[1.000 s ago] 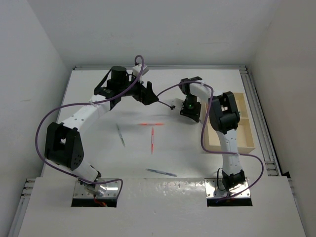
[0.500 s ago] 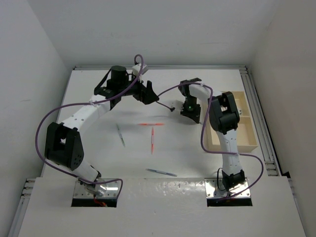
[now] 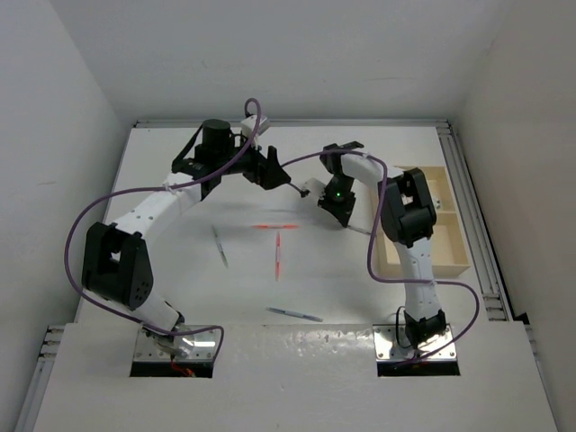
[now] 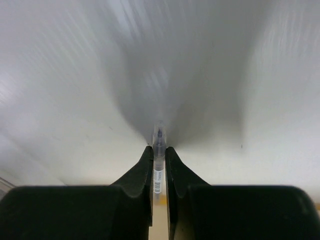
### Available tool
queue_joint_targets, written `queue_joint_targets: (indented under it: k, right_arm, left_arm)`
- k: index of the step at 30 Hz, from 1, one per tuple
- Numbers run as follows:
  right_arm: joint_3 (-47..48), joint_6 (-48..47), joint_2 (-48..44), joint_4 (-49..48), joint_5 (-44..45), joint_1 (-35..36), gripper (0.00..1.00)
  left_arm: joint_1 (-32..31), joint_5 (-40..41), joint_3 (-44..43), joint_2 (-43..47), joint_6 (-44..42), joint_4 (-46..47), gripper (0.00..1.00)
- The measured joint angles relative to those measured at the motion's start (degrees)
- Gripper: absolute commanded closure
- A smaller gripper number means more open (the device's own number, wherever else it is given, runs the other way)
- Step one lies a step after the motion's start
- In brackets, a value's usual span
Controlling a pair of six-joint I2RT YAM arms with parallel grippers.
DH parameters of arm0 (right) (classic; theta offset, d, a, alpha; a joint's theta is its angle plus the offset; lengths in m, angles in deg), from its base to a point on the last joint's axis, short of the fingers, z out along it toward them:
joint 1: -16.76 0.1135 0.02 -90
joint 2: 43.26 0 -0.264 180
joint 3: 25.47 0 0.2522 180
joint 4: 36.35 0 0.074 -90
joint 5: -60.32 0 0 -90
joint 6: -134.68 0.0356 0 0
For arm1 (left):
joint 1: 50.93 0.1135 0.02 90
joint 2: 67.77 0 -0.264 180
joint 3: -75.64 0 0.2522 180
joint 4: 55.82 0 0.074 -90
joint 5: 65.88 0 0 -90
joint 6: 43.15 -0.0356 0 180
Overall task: Sort the stationery into containers
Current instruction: Grab a piece of stationery with the right arm
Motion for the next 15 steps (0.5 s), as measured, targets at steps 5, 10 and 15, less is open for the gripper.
queue_joint_targets:
  k: [5, 10, 15]
  right_arm:
    - [2.7, 3.3, -1.0, -0.5, -5.6, 2.8, 1.0]
    - [3.5, 5.1, -3.9, -1.2, -8.2, 5.0, 0.96]
    - [1.2, 6.0, -4.0, -2.6, -7.6, 5.2, 0.49]
  left_arm:
    - [0.0, 0.0, 0.0, 0.0, 0.0, 0.1, 0.0]
    - [0.0, -0.2, 0.2, 0.0, 0.0, 0.5, 0.0]
    - [0.0, -0.2, 0.7, 0.0, -0.1, 0.6, 0.0]
